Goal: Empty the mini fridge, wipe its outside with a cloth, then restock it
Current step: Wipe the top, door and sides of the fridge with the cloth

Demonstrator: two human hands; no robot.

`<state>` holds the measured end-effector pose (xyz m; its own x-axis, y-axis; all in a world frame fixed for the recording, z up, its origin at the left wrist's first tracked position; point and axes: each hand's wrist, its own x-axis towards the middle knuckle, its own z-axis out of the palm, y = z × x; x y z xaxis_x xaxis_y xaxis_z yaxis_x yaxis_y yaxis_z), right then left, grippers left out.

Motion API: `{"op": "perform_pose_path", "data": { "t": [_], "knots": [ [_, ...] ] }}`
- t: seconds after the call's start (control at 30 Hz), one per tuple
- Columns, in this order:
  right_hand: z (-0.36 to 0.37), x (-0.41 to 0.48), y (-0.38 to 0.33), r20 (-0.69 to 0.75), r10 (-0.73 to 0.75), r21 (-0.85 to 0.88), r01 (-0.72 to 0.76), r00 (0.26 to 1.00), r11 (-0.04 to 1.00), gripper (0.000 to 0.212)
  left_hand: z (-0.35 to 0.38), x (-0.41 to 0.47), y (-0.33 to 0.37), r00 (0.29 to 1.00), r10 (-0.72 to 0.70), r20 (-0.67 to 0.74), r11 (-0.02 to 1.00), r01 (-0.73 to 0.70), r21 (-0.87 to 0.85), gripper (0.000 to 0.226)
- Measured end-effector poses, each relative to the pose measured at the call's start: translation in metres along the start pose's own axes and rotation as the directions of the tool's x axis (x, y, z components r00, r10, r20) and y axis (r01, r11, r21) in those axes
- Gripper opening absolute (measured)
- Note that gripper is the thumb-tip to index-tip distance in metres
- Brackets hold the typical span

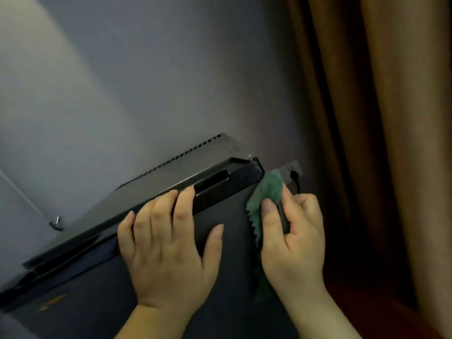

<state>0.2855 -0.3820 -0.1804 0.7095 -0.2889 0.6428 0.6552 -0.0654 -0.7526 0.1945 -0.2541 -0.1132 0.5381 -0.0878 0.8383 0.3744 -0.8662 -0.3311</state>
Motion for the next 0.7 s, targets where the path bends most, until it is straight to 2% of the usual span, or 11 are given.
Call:
{"op": "perform_pose_path", "data": {
  "t": [0.17,0.23,0.37,0.47,0.53,0.7],
  "knots": [
    [-0.02,0.006,-0.024,0.154,0.184,-0.086,-0.173,0.971,0.981,0.047,-0.027,0.017,0.002,0.962,0.04,0.269,0.998,-0.027,-0.051,0.063],
    [-0.028,0.011,-0.03,0.218,0.258,-0.106,-0.241,0.941,0.965,0.05,-0.039,0.037,0.002,0.929,0.134,0.346,0.986,-0.092,-0.137,0.063],
    [-0.036,0.017,-0.035,0.286,0.327,-0.113,-0.308,0.9,0.945,0.058,-0.044,0.105,0.006,0.845,0.369,0.387,0.904,-0.228,-0.363,0.064],
    [-0.038,0.013,-0.034,0.293,0.374,-0.111,-0.357,0.88,0.927,0.054,-0.03,0.14,0.013,0.765,0.454,0.456,0.853,-0.226,-0.47,0.069],
    [-0.041,0.007,-0.03,0.322,0.395,-0.126,-0.374,0.86,0.919,0.051,-0.021,0.142,0.015,0.709,0.476,0.52,0.823,-0.152,-0.547,0.071],
    [-0.052,-0.011,-0.007,0.321,0.446,-0.113,-0.434,0.835,0.894,0.036,-0.012,0.142,0.013,0.648,0.478,0.593,0.801,-0.045,-0.597,0.076]
  ]
}}
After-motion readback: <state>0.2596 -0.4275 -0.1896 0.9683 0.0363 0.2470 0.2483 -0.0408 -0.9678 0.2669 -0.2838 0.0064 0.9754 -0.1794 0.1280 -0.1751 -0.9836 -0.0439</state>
